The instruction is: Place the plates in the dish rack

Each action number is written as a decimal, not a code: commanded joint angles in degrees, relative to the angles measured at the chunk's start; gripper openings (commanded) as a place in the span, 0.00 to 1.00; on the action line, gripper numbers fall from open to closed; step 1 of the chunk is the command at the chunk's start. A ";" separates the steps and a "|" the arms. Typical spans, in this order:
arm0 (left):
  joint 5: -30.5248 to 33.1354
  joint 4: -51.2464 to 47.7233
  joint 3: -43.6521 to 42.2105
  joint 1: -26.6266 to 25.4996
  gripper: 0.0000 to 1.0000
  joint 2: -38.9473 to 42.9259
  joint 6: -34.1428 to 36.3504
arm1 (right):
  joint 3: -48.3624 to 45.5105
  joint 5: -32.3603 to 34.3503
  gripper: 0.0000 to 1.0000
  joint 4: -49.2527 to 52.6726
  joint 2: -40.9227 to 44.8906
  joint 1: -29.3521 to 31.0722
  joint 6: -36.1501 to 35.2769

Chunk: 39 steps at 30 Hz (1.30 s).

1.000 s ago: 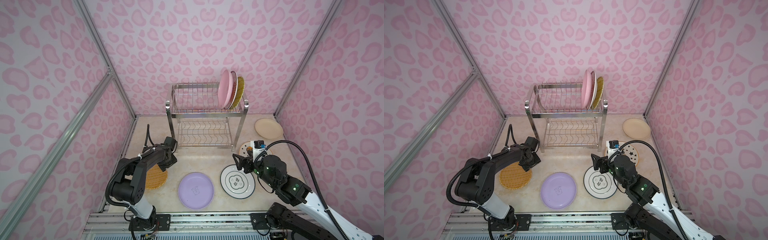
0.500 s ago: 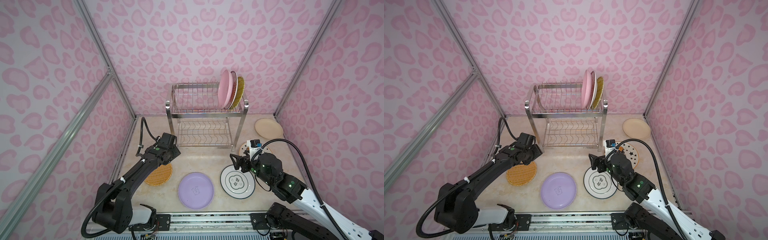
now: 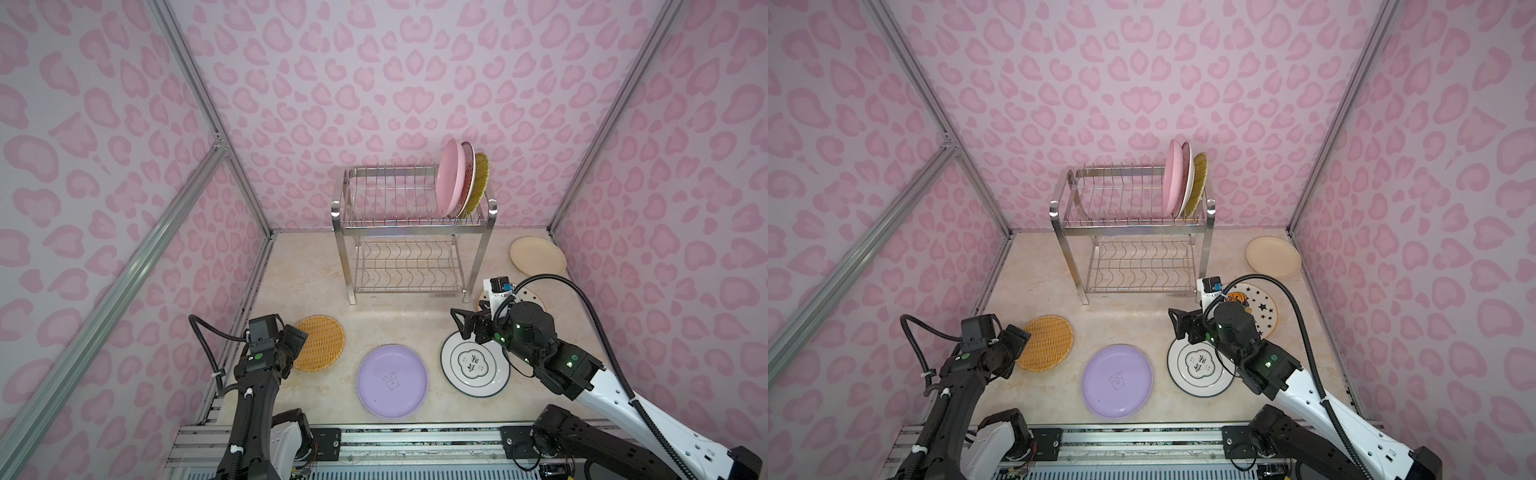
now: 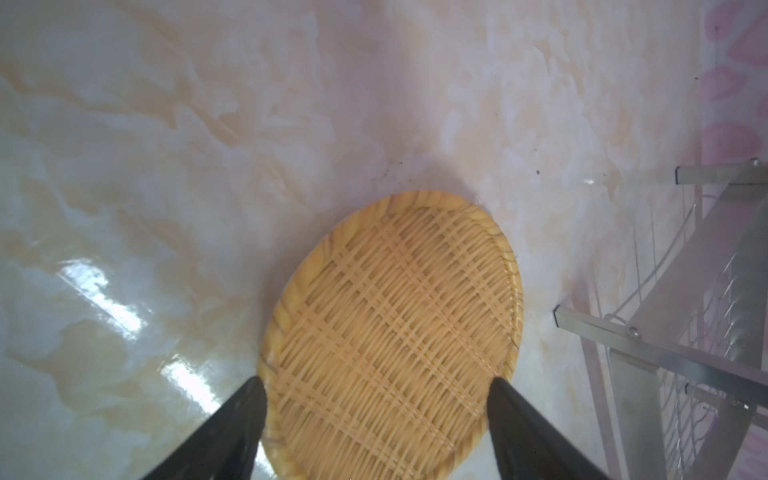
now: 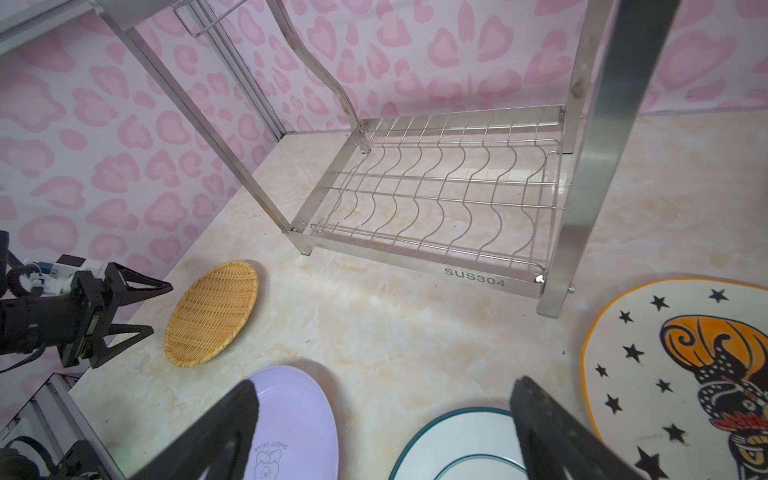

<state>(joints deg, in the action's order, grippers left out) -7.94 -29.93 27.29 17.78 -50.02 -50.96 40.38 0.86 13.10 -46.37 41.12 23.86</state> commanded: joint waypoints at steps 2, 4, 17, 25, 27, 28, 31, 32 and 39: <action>-7.34 4.10 -2.69 4.85 0.76 0.87 1.07 | -0.54 -1.10 0.97 -2.35 0.29 0.01 0.35; -9.01 4.54 -4.14 7.10 0.75 1.09 1.74 | -0.90 -1.44 0.98 -2.93 0.25 0.01 0.48; -18.55 14.17 -10.50 10.30 0.55 -5.37 0.83 | -1.79 -3.44 0.98 -5.21 -1.01 0.01 1.29; -21.32 21.84 -15.43 10.32 0.52 -7.18 -3.44 | -1.97 -3.26 0.98 -5.03 -0.92 0.03 1.32; -21.37 23.77 -17.07 10.34 0.51 -6.56 -4.61 | -1.97 -3.24 0.98 -5.10 -0.98 0.05 1.33; -21.24 24.57 -17.82 10.28 0.50 -6.28 -5.13 | -1.93 -3.24 0.98 -5.11 -1.00 0.00 1.43; -21.58 27.37 -19.86 10.27 0.47 -5.47 -6.90 | -1.92 -3.41 0.98 -5.26 -1.18 -0.03 1.45; -21.59 27.84 -20.30 10.26 0.47 -5.21 -7.13 | -1.89 -3.42 0.98 -5.28 -1.22 0.01 1.47; -21.07 31.56 -22.92 10.08 0.38 -5.86 -8.86 | -1.84 -3.76 0.98 -5.41 -1.34 0.00 1.84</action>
<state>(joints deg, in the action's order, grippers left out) -32.34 5.76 5.82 27.97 -55.27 -58.67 38.76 -2.59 8.82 -47.62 41.12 25.54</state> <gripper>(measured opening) 0.382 0.980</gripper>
